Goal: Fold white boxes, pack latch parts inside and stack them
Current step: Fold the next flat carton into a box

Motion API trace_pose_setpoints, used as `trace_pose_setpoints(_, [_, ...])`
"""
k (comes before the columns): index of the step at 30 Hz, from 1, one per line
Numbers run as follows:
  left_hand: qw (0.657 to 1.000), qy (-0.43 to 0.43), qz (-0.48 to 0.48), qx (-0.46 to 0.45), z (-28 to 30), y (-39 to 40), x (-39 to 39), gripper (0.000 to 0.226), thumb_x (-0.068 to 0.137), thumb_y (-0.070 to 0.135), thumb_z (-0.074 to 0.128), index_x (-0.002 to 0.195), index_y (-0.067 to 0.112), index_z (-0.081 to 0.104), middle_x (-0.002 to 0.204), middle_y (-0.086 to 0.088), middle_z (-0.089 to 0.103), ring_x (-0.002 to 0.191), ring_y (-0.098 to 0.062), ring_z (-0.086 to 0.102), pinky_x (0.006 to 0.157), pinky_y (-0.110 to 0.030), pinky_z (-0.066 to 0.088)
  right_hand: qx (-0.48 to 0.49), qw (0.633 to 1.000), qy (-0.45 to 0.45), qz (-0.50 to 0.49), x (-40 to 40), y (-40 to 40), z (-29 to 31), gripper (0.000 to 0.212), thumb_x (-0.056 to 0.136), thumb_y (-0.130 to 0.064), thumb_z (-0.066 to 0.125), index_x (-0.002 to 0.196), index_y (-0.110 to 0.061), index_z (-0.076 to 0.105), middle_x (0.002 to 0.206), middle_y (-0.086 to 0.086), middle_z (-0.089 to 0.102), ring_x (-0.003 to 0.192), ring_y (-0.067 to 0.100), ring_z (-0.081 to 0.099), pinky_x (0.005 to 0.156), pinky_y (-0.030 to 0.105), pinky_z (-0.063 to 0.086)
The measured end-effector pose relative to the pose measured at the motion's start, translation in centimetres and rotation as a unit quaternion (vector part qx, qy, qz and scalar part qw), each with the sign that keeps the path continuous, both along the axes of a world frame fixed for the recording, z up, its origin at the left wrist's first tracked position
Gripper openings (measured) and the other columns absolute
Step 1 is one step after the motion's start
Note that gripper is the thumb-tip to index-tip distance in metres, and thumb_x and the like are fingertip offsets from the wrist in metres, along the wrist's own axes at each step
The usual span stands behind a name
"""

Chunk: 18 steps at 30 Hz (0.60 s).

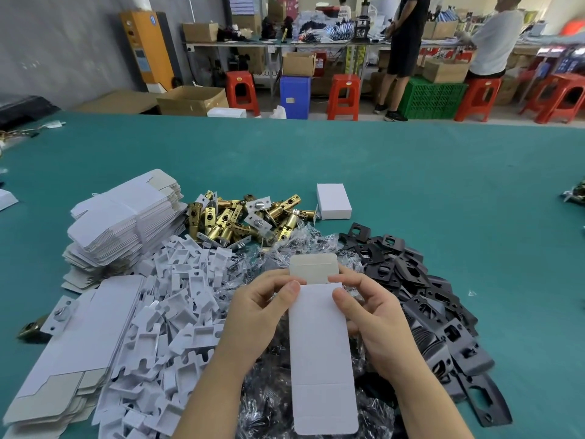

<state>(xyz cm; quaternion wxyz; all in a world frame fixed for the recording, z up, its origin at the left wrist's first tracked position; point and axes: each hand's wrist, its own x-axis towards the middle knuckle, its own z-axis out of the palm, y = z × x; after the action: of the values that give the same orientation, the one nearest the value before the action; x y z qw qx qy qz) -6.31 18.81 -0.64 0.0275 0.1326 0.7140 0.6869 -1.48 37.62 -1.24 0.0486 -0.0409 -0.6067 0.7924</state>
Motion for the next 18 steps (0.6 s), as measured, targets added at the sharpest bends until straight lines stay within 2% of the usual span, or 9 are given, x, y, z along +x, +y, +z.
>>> trace_pose_setpoints(3, [1.000, 0.006, -0.005, -0.010, -0.08, -0.07, -0.01, 0.025, 0.080, 0.053, 0.067, 0.091, 0.035, 0.080, 0.108, 0.011, 0.073, 0.102, -0.012, 0.069, 0.081, -0.024, 0.057, 0.011, 1.000, -0.007, -0.011, 0.06, 0.07, -0.09, 0.020, 0.078, -0.029, 0.077, 0.098, -0.025, 0.078, 0.126, -0.005, 0.072, 0.083, 0.027, 0.074, 0.059, 0.036, 0.062])
trace_pose_setpoints(5, [1.000, 0.009, 0.000, -0.020, -0.13, -0.11, 0.02, 0.024, 0.080, 0.053, 0.068, 0.093, 0.036, 0.077, 0.102, 0.010, 0.073, 0.094, -0.010, 0.068, 0.075, -0.023, 0.056, 0.030, 0.999, -0.002, -0.015, 0.09, 0.00, -0.14, 0.021, 0.079, -0.030, 0.077, 0.100, -0.029, 0.076, 0.113, 0.002, 0.075, 0.076, 0.027, 0.072, 0.060, 0.044, 0.061])
trace_pose_setpoints(6, [1.000, 0.008, 0.009, -0.020, -0.16, -0.09, 0.04, 0.023, 0.079, 0.052, 0.069, 0.095, 0.038, 0.075, 0.098, 0.009, 0.073, 0.090, -0.009, 0.067, 0.071, -0.022, 0.055, 0.040, 0.999, 0.006, -0.018, 0.11, -0.06, -0.15, 0.022, 0.080, -0.031, 0.076, 0.101, -0.032, 0.073, 0.109, -0.002, 0.074, 0.073, 0.025, 0.070, 0.060, 0.046, 0.059])
trace_pose_setpoints(8, [1.000, -0.007, 0.023, 0.006, -0.22, 0.04, 0.08, 0.025, 0.077, 0.049, 0.075, 0.099, 0.043, 0.065, 0.094, 0.008, 0.071, 0.085, -0.008, 0.067, 0.069, -0.024, 0.055, 0.049, 0.998, 0.018, -0.032, 0.12, -0.16, -0.13, 0.026, 0.079, -0.031, 0.077, 0.103, -0.037, 0.067, 0.106, -0.011, 0.072, 0.068, 0.016, 0.066, 0.057, 0.037, 0.058])
trace_pose_setpoints(10, [0.999, -0.020, 0.020, 0.025, -0.30, 0.15, 0.01, 0.036, 0.082, 0.038, 0.079, 0.108, 0.048, 0.057, 0.094, 0.004, 0.072, 0.085, -0.011, 0.069, 0.071, -0.027, 0.057, 0.047, 0.998, 0.021, -0.034, 0.08, -0.12, -0.18, 0.034, 0.079, -0.029, 0.076, 0.110, -0.040, 0.065, 0.105, -0.012, 0.071, 0.070, 0.013, 0.066, 0.061, 0.034, 0.060])
trace_pose_setpoints(12, [1.000, -0.009, 0.008, 0.010, -0.27, 0.08, 0.04, 0.043, 0.089, 0.031, 0.078, 0.122, 0.050, 0.058, 0.094, 0.005, 0.072, 0.084, -0.010, 0.068, 0.072, -0.026, 0.057, 0.054, 0.998, 0.022, -0.028, 0.11, -0.08, -0.20, 0.038, 0.081, -0.028, 0.075, 0.116, -0.041, 0.067, 0.110, -0.007, 0.071, 0.078, 0.016, 0.069, 0.068, 0.039, 0.063])
trace_pose_setpoints(14, [1.000, -0.002, -0.007, -0.009, -0.12, -0.01, 0.08, 0.032, 0.088, 0.032, 0.072, 0.116, 0.048, 0.068, 0.097, 0.010, 0.072, 0.087, -0.008, 0.069, 0.071, -0.023, 0.056, 0.052, 0.998, 0.020, -0.021, 0.20, -0.21, -0.02, 0.029, 0.082, -0.027, 0.074, 0.110, -0.036, 0.073, 0.111, -0.001, 0.072, 0.081, 0.019, 0.072, 0.065, 0.036, 0.062])
trace_pose_setpoints(16, [1.000, 0.000, -0.011, -0.021, 0.05, 0.03, 0.12, 0.018, 0.086, 0.036, 0.070, 0.102, 0.043, 0.075, 0.101, 0.007, 0.073, 0.091, -0.013, 0.070, 0.072, -0.027, 0.058, 0.040, 0.999, 0.010, -0.016, 0.28, -0.39, 0.22, 0.020, 0.082, -0.027, 0.072, 0.101, -0.031, 0.075, 0.103, 0.004, 0.075, 0.078, 0.024, 0.073, 0.059, 0.033, 0.060])
trace_pose_setpoints(18, [1.000, -0.004, -0.006, -0.024, 0.13, 0.12, 0.11, 0.013, 0.085, 0.038, 0.070, 0.096, 0.040, 0.077, 0.100, 0.003, 0.073, 0.089, -0.014, 0.070, 0.072, -0.030, 0.059, 0.043, 0.999, 0.003, -0.020, 0.32, -0.46, 0.35, 0.017, 0.081, -0.027, 0.072, 0.099, -0.028, 0.075, 0.099, 0.008, 0.075, 0.076, 0.027, 0.072, 0.058, 0.034, 0.060])
